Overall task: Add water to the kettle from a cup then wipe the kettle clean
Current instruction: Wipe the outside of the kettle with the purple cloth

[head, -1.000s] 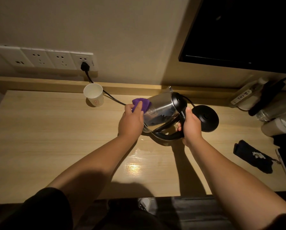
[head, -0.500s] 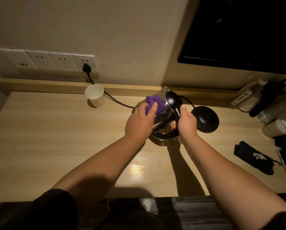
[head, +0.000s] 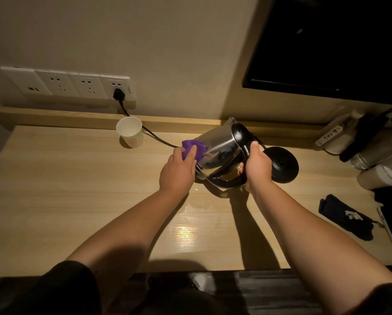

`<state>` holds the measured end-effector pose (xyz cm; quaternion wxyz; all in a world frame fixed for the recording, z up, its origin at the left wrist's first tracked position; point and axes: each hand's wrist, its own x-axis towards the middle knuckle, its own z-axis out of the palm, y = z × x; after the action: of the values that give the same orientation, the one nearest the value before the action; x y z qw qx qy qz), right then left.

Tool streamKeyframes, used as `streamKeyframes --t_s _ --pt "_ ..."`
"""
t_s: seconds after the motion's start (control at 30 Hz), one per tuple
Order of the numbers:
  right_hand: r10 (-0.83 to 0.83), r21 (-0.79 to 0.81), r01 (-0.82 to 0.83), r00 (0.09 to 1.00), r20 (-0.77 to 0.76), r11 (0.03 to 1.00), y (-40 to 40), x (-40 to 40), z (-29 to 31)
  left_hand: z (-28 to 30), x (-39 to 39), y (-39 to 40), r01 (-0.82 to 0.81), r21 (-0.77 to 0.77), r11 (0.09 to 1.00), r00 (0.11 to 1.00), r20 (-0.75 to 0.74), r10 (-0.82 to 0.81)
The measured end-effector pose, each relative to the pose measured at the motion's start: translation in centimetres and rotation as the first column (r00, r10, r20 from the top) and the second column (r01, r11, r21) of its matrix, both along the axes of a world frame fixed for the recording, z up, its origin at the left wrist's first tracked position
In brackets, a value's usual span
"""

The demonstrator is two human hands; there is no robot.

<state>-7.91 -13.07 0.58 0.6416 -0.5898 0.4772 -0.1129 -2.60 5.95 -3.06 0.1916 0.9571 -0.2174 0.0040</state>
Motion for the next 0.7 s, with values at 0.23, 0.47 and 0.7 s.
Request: streamKeyframes --t_s 0.23,0.47,0.7 --pt "0.031 -0.173 -0.044 0.997 -0.077 0.984 0.8 1.2 0.4 3.8 -1.0 -4.9 0.255 0.03 0.966 0.956 0.141 -0.257" --pt "0.04 -0.067 -0.042 0.998 -0.04 0.997 0.3 1.4 0.6 1.6 -0.8 -2.8 0.303 0.2 0.932 0.94 0.097 -0.327" --pt "-0.029 0.077 0.029 1.0 -0.001 0.997 -0.5 0.8 0.7 -2.0 -2.0 1.4 0.301 0.308 0.903 0.951 -0.029 -0.308"
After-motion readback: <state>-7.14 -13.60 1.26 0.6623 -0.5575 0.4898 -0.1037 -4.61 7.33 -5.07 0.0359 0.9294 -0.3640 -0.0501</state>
